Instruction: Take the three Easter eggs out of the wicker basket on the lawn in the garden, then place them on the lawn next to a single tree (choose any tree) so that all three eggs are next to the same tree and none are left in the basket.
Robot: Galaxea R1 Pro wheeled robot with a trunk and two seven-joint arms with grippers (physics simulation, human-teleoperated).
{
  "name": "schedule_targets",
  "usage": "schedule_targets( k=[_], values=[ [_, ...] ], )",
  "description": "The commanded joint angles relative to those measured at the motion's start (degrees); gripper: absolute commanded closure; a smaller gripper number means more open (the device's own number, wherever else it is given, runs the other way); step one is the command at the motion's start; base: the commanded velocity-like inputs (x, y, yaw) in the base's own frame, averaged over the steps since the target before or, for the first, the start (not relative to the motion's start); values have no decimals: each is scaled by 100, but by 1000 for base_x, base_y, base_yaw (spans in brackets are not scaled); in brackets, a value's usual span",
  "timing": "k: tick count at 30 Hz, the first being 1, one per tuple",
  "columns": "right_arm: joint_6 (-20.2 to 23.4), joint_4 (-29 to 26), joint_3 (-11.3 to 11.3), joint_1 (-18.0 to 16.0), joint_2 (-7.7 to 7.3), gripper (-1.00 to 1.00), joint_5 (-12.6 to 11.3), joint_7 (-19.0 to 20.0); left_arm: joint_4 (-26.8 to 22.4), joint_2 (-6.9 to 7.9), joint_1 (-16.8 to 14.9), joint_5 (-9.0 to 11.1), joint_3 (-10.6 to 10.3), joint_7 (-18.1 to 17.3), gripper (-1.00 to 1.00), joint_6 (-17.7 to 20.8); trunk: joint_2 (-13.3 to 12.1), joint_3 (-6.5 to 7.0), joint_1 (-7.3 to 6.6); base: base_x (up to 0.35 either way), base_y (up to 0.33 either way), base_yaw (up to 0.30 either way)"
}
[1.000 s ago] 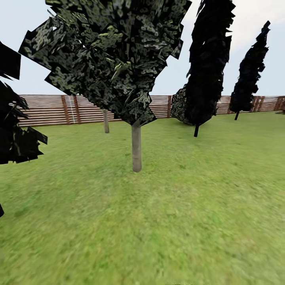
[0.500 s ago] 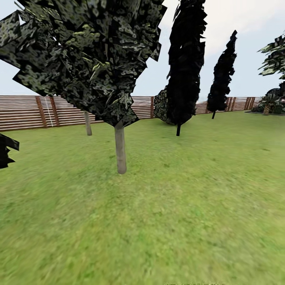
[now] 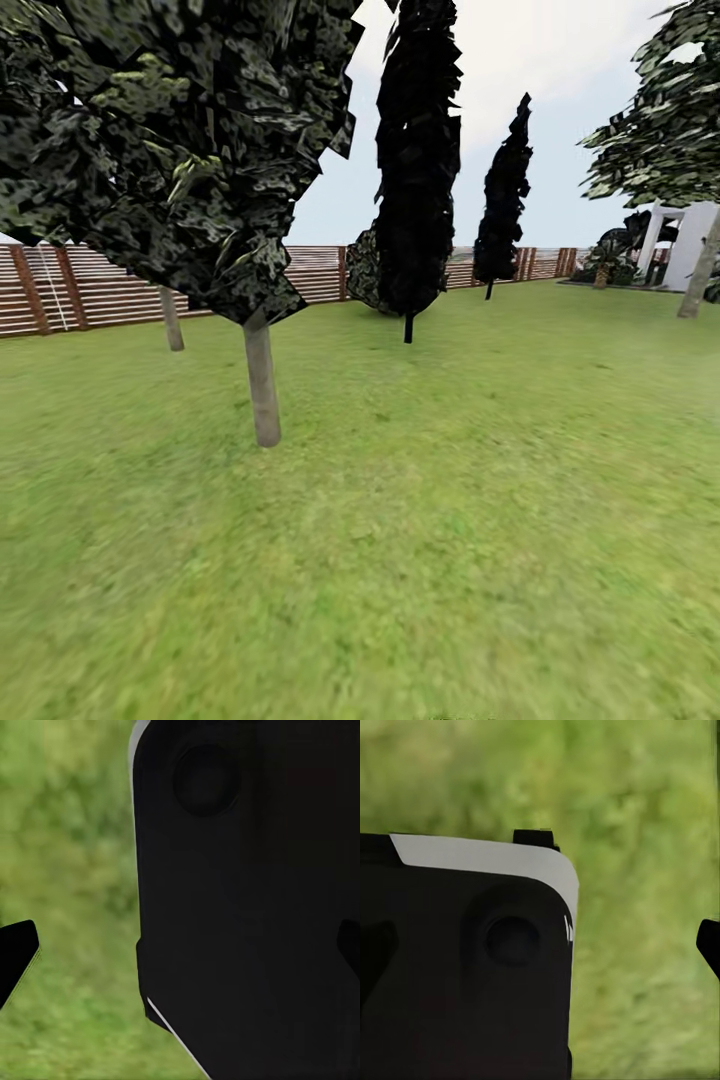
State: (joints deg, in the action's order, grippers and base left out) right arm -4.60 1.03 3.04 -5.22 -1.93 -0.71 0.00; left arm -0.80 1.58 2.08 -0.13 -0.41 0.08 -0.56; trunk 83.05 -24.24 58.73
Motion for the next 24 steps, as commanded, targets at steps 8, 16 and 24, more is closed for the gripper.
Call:
schedule_targets(
  k=[8,16,24],
  values=[
    [-20,12,32,-6,0,-100,2,0,-8,1,3,-2,-5,1,-100,-6,3,18,0,0,0,-285],
    [-15,11,30,-6,0,-100,4,0,-8,1,3,-4,-10,1,-100,-10,3,42,0,0,0,-285],
    [-14,11,30,-6,0,-100,1,0,-8,1,3,-2,-9,1,-100,-9,3,68,0,0,0,-285]
  ],
)
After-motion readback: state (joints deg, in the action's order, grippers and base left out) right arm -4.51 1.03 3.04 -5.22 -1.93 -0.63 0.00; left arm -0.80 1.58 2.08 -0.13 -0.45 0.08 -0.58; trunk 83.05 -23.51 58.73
